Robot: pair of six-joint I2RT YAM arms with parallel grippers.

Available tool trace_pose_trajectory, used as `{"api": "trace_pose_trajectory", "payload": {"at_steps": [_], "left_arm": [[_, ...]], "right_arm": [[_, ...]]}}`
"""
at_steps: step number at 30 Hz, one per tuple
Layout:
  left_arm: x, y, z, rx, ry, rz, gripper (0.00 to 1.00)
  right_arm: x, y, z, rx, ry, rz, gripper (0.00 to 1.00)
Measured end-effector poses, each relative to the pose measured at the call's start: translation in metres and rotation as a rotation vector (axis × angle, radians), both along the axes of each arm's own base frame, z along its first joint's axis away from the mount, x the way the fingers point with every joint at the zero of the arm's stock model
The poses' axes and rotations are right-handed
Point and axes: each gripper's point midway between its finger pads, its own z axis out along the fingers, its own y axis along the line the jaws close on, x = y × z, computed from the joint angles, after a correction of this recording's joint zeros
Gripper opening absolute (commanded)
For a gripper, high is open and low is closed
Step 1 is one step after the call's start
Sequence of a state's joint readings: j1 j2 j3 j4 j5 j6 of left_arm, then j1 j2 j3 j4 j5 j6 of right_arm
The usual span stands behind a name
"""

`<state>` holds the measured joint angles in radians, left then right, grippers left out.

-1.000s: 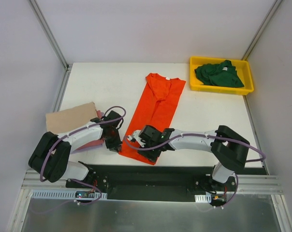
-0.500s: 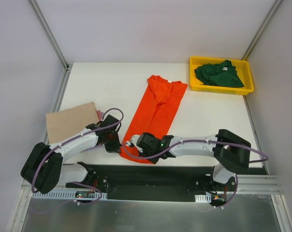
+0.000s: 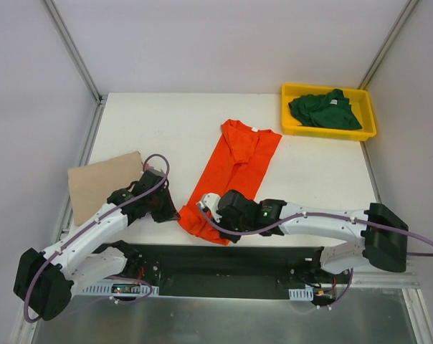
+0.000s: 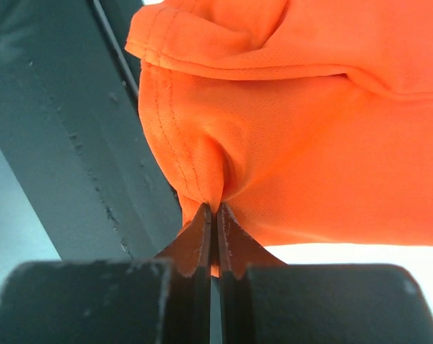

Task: Fold and stack the t-shirts
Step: Grab the bottom of the folded rectangular tshirt with both arms, then fold the folded rectangular tshirt in 1/3 of the way

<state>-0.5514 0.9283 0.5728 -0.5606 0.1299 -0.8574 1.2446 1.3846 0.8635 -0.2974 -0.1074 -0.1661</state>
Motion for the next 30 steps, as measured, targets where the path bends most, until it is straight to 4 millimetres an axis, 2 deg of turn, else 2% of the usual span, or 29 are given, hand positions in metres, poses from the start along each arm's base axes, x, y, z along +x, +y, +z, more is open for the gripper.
{"api": "trace_pose_trajectory", "payload": {"at_steps": [3,7,11,16,19,24,30], "left_arm": [[0.012,-0.006,0.016,-0.011,-0.026,0.002,0.0],[0.043,-0.025,0.041,-0.03,-0.07,-0.003,0.0],[0.085,-0.049,0.058,-0.03,-0.101,-0.027,0.0],[0.141,-0.077,0.072,-0.01,-0.154,-0.047,0.0],[0.169,-0.088,0.074,0.007,-0.182,-0.053,0.0],[0.208,-0.102,0.066,0.037,-0.198,-0.073,0.0],[0.24,-0.106,0.054,0.058,-0.203,-0.094,0.01]], "right_arm": [[0.012,-0.006,0.008,0.009,-0.022,-0.048,0.0],[0.051,-0.026,0.01,-0.031,-0.07,-0.181,0.0],[0.098,-0.05,0.015,-0.055,-0.121,-0.33,0.01],[0.147,-0.071,0.03,-0.051,-0.176,-0.457,0.01],[0.171,-0.079,0.032,-0.06,-0.193,-0.504,0.01],[0.211,-0.092,0.024,-0.09,-0.205,-0.585,0.0],[0.244,-0.102,0.016,-0.106,-0.207,-0.644,0.0]]}}
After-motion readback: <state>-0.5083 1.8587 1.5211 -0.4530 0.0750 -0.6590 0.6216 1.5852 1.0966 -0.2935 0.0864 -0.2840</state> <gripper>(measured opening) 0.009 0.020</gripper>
